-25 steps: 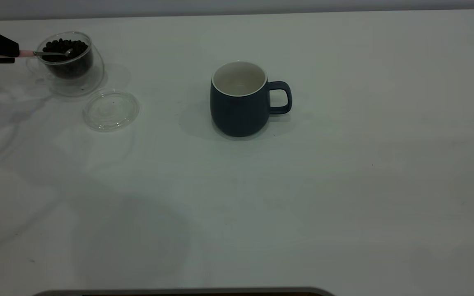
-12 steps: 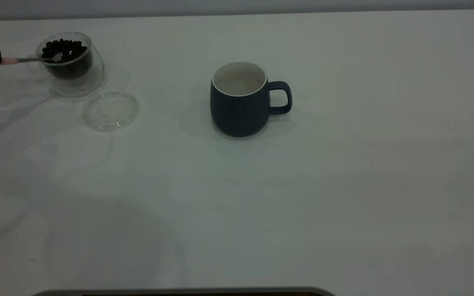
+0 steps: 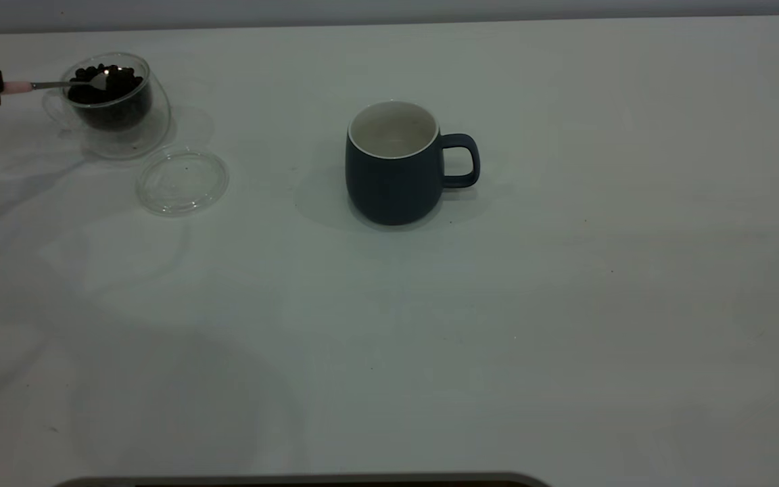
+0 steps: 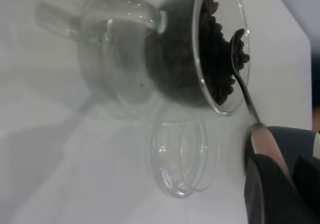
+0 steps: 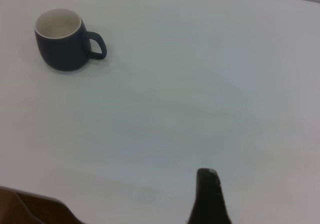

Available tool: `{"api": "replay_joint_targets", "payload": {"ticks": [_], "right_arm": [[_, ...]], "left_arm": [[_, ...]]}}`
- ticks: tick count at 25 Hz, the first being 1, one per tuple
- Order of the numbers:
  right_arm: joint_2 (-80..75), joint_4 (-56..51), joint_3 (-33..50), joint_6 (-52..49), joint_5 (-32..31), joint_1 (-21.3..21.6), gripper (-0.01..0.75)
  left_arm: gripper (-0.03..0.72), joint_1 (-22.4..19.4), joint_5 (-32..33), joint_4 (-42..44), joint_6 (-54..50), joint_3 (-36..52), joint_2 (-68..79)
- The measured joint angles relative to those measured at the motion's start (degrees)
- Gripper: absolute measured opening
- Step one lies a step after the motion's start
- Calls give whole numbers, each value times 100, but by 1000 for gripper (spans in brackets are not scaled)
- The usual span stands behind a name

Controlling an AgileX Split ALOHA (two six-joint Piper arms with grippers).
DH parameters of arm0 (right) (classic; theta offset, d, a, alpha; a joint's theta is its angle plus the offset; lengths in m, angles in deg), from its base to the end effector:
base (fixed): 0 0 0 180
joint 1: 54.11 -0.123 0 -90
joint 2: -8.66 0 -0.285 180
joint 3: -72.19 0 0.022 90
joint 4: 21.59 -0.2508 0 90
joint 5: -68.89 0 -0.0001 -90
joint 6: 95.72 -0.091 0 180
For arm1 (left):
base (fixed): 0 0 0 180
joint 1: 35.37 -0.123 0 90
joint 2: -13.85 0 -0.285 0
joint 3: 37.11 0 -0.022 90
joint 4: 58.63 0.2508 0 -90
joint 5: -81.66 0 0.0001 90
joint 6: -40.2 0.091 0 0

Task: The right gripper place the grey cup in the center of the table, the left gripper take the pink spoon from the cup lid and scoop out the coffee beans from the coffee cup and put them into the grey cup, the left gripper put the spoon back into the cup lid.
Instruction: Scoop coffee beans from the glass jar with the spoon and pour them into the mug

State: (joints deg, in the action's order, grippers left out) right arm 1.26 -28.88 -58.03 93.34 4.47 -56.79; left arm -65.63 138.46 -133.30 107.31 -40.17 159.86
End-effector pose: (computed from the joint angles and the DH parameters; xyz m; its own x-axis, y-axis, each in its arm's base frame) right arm -0.0072 0.0101 0.2669 -0.5032 -0.1258 -0.8550 -0.1968 0.9800 -0.0284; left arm 0.3988 0.1476 0.0436 -0.8399 -0.4458 -0.3095 -0.0625 0.6459 -0.7609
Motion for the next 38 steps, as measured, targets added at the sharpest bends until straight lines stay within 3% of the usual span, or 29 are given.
{"api": "replay_joint_targets", "payload": {"ticks": [20,38], "right_arm": [[0,-11,0,0,-5,0,588],[0,-11,0,0,-5,0,588]], "left_arm": [[129,-419,833,-138,2,0,0],[129,-419,857,-133,-152,-5,0]]}}
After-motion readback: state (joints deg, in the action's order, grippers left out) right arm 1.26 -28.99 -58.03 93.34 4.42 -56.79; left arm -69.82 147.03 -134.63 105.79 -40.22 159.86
